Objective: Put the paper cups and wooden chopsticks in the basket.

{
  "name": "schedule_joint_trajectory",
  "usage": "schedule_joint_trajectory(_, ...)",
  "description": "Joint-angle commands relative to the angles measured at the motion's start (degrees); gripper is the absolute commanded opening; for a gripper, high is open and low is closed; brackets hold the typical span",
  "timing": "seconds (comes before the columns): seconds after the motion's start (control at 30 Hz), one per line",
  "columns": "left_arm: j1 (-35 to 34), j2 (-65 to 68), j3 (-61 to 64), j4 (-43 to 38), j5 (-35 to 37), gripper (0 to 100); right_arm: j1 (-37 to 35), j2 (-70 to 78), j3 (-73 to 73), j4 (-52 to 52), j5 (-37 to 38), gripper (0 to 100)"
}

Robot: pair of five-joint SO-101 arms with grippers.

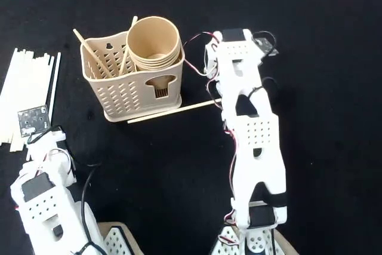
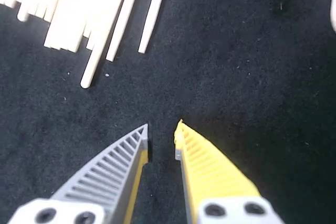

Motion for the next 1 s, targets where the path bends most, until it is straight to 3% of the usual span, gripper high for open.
schedule_joint_trajectory(0.0,-0.3,-0.3,-0.1,-1.0,-0.2,9,-1.6,1.4,-1.4,0.6,-0.2,11.9)
schedule_joint_trajectory(0.23,-0.3,-0.3,0.2,-1.1,-0.2,9,-1.5,1.7,-1.4,0.7,1.8,1.1)
schedule_joint_trajectory(0.63,-0.3,-0.3,0.3,-1.1,-0.2,9,2.0,-1.5,-9.7,3.2,10.9,1.1)
schedule_joint_trajectory(0.97,-0.3,-0.3,0.5,-1.9,-0.2,9,1.8,-20.1,1.9,3.2,16.0,1.1)
